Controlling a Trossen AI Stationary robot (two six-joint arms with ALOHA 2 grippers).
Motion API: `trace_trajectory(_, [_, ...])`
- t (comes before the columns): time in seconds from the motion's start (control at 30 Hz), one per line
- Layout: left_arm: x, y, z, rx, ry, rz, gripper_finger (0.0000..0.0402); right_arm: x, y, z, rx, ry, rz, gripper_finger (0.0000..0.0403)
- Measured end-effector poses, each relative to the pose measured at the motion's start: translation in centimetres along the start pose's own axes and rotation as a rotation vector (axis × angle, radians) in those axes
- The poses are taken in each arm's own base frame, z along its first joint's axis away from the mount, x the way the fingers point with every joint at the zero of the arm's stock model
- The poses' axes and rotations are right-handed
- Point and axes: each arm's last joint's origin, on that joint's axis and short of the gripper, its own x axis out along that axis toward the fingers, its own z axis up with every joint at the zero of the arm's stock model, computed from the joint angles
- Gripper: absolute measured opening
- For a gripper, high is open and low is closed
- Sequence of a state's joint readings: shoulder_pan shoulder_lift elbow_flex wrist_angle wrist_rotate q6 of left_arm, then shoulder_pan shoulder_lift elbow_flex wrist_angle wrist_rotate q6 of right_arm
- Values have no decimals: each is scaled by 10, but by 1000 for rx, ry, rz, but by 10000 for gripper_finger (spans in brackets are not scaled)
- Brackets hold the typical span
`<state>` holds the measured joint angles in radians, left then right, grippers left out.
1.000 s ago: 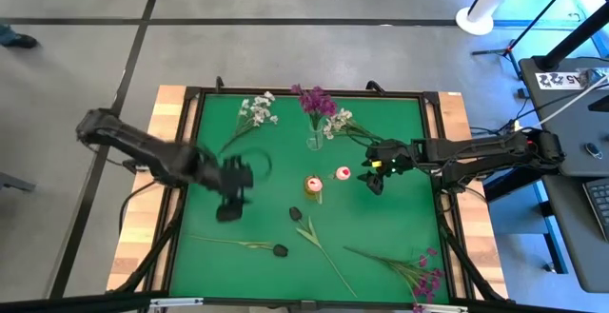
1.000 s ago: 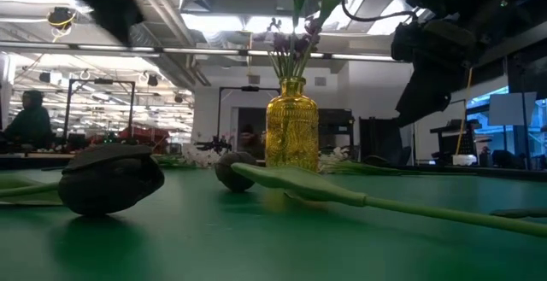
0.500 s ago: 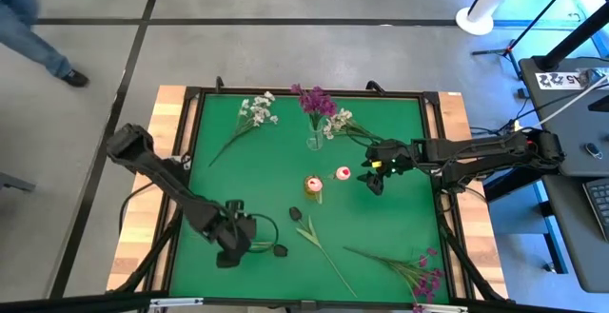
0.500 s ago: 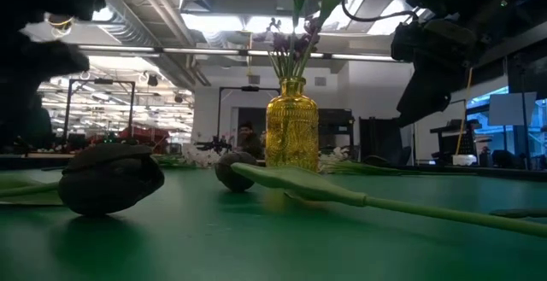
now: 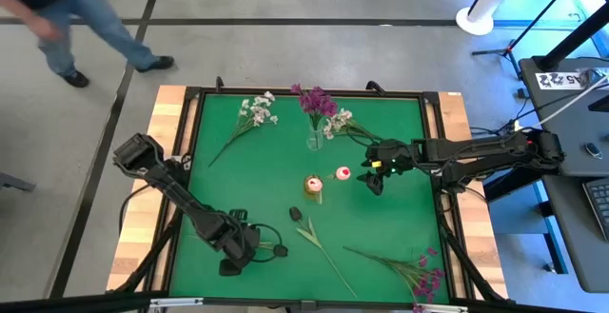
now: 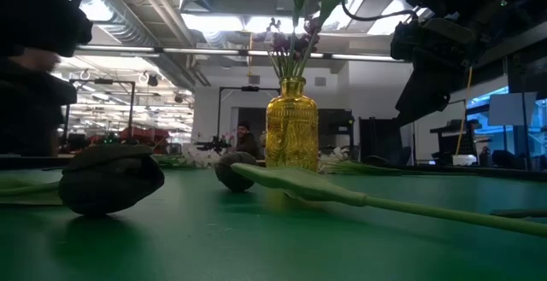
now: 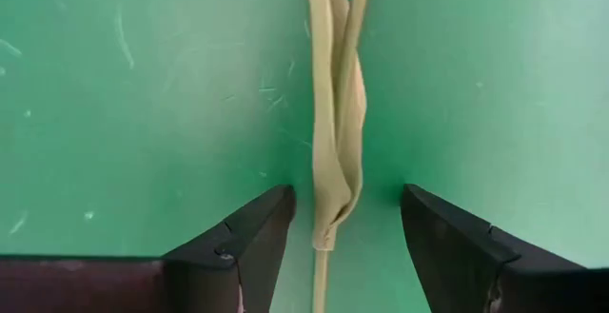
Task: Sort flowers into vase by color
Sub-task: Put the left black tulip into the transparent vase
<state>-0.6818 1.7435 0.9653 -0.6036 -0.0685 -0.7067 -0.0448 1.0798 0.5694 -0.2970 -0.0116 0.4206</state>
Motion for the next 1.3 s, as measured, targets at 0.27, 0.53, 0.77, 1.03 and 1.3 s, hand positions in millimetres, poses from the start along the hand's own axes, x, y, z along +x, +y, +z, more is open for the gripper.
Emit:
trace_trajectory(0.27, [1, 6, 1, -2, 10, 43, 125, 0, 0, 0, -3, -2, 1, 264])
trace_trajectory(0.53, [1, 9, -1, 1, 27, 69, 16, 0, 0, 0, -5, -4, 2, 264])
trace_trajectory(0.77, [-13, 18, 3, 70, -40, 123, 5, 0, 1, 1, -6, -14, 6, 264])
trace_trajectory(1.03, [-85, 41, 0, 19, -286, 173, 3, 0, 1, 2, -6, -24, 10, 264])
trace_trajectory(1.3, [-160, 68, -23, -37, -668, 284, 2, 0, 2, 5, -19, -58, 22, 264])
